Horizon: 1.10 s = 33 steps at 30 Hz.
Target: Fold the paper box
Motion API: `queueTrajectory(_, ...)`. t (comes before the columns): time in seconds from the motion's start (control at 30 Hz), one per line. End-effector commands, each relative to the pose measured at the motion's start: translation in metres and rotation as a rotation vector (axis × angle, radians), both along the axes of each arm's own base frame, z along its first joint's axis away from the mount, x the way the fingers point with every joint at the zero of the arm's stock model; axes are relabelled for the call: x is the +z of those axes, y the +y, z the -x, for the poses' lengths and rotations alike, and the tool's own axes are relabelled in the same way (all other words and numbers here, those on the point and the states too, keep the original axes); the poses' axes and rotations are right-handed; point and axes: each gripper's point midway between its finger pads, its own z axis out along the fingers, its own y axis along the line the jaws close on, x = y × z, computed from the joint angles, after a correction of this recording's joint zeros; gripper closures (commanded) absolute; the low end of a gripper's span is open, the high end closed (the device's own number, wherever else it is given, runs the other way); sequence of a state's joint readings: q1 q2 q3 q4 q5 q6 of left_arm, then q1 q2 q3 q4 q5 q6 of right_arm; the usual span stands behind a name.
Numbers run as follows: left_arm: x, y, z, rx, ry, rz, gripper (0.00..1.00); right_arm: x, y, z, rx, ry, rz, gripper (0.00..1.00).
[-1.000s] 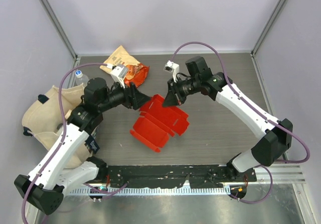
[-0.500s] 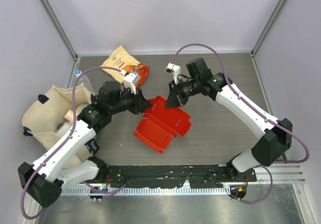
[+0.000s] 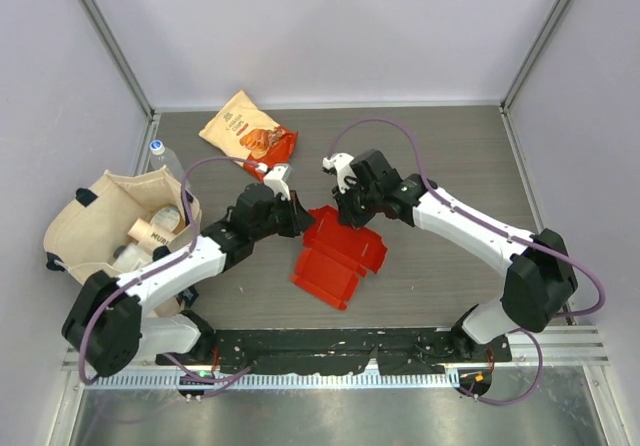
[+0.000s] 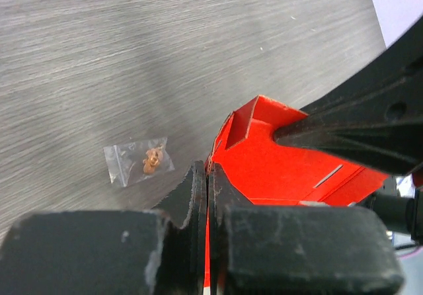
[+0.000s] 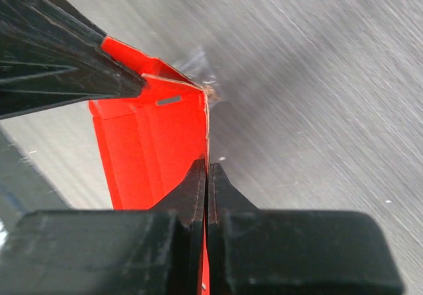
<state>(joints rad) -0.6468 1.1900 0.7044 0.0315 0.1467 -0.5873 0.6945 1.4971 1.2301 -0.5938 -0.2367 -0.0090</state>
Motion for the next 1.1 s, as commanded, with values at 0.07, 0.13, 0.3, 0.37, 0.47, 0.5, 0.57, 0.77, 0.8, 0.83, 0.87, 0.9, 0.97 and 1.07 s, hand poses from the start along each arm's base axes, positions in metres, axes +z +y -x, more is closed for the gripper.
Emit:
queueTrajectory(0.07, 0.021, -0.019, -0.047, 0.158, -0.086, 0.216, 1.00, -0.032, -0.049, -0.053, -0.228, -0.319, 0.226, 0.99)
queueTrajectory(0.13, 0.013, -0.026, -0.051, 0.153, -0.129, 0.230, 1.00, -0.034, -0.052, -0.061, -0.265, -0.376, 0.237, 0.99)
queueTrajectory(0.3, -0.001, -0.028, -0.055, 0.126, -0.208, 0.183, 1.00, -0.051, -0.062, -0.060, -0.336, -0.371, 0.262, 0.85)
queueTrajectory(0.37, -0.008, -0.027, -0.054, 0.118, -0.218, 0.159, 1.00, -0.048, -0.069, -0.061, -0.391, -0.354, 0.287, 0.77)
queueTrajectory(0.47, -0.014, -0.026, -0.051, 0.113, -0.214, 0.163, 1.00, -0.038, -0.073, -0.054, -0.454, -0.271, 0.314, 0.73)
queueTrajectory(0.5, -0.017, -0.026, -0.049, 0.111, -0.212, 0.171, 1.00, -0.034, -0.075, -0.051, -0.515, -0.237, 0.301, 0.67)
queueTrajectory(0.57, -0.023, -0.026, -0.047, 0.109, -0.196, 0.177, 1.00, -0.016, -0.087, -0.044, -0.577, -0.196, 0.342, 0.65)
queueTrajectory(0.77, -0.024, -0.031, -0.052, 0.131, -0.164, 0.199, 1.00, 0.027, -0.099, -0.028, -0.748, -0.138, 0.225, 0.32)
queueTrajectory(0.8, -0.025, -0.033, -0.052, 0.127, -0.159, 0.202, 1.00, 0.031, -0.099, -0.026, -0.742, -0.137, 0.208, 0.18)
queueTrajectory(0.83, -0.024, -0.034, -0.053, 0.127, -0.158, 0.208, 1.00, 0.032, -0.102, -0.025, -0.740, -0.140, 0.217, 0.18)
queueTrajectory(0.87, -0.022, -0.037, -0.054, 0.123, -0.159, 0.213, 1.00, 0.039, -0.110, -0.027, -0.768, -0.153, 0.213, 0.18)
queueTrajectory(0.9, -0.024, -0.037, -0.055, 0.126, -0.154, 0.208, 1.00, 0.042, -0.113, -0.026, -0.780, -0.159, 0.216, 0.18)
queueTrajectory(0.97, -0.021, -0.041, -0.056, 0.120, -0.151, 0.214, 1.00, 0.049, -0.116, -0.022, -0.803, -0.148, 0.204, 0.17)
queueTrajectory(1.07, -0.023, -0.046, -0.056, 0.116, -0.150, 0.212, 1.00, 0.058, -0.104, -0.015, -0.869, -0.072, 0.077, 0.17)
